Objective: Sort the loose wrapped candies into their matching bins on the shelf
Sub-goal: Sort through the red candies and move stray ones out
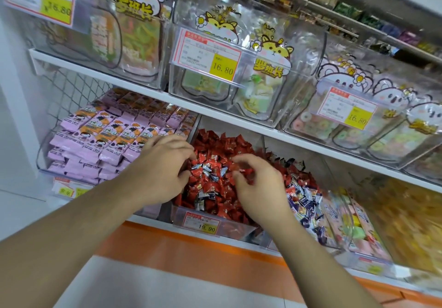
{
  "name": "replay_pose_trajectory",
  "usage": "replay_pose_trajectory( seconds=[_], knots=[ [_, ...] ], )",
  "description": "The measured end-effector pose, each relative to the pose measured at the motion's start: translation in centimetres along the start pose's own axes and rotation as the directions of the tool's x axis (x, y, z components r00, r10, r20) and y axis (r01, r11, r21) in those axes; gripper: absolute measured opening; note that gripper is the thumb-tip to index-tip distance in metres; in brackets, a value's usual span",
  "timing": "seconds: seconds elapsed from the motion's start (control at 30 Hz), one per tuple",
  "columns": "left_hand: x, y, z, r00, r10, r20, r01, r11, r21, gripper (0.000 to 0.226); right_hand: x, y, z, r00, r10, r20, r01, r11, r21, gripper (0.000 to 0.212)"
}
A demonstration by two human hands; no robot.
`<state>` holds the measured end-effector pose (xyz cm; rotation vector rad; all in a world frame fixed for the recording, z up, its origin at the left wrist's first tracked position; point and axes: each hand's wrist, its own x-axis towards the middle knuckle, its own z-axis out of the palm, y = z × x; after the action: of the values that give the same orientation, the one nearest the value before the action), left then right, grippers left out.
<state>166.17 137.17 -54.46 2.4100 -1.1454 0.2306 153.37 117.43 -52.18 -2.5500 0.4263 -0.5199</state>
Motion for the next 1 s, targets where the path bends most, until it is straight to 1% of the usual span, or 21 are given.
replay_pose_trajectory(
  seconds=[0.07,0.13,0.23,0.33,0.5,0.63,0.7,0.9,1.0],
  knots=[
    [-0.1,-0.1,0.1,1.000,0.005,-0.006,-0.005,1.000,0.000,0.037,2.1,-1.0,2.4,0.994,0.000,0.112,0.000,1.000,-0.002,0.031],
    [-0.1,-0.3,0.2,1.000,0.010,-0.008,-0.010,1.000,0.004,0.038,4.0,-1.1,4.7,0.984,-0.014,0.178,0.016,1.000,-0.007,0.033],
    [0.0,-0.3,0.2,1.000,0.010,0.001,-0.010,1.000,0.006,0.039,6.1,-0.4,7.1,0.970,-0.009,0.243,0.014,1.000,-0.021,0.034],
    [0.1,-0.4,0.3,1.000,0.020,-0.001,-0.020,1.000,0.009,0.040,6.9,0.3,8.4,0.966,0.009,0.257,-0.006,1.000,-0.014,0.031],
    [0.3,-0.6,0.3,1.000,0.017,-0.002,-0.017,1.000,-0.009,0.038,6.6,0.7,8.9,0.981,0.033,0.191,-0.037,0.999,0.021,0.016],
    [0.2,-0.4,0.3,1.000,0.015,-0.006,-0.016,1.000,-0.009,0.038,5.8,0.5,7.8,0.987,0.050,0.152,-0.057,0.998,0.041,0.020],
    [0.2,-0.4,0.3,1.000,0.016,-0.006,-0.016,1.000,-0.004,0.038,5.2,0.5,6.6,0.991,0.063,0.118,-0.071,0.996,0.060,0.021],
    [-0.1,0.0,0.2,1.000,0.018,-0.014,-0.018,1.000,-0.006,0.037,1.6,0.1,1.1,0.998,0.052,0.019,-0.054,0.990,0.127,0.015],
    [-0.1,0.3,0.3,0.999,0.025,-0.030,-0.025,1.000,-0.003,0.036,-0.8,1.4,-2.0,0.991,0.089,-0.098,-0.072,0.984,0.161,0.011]
  ],
)
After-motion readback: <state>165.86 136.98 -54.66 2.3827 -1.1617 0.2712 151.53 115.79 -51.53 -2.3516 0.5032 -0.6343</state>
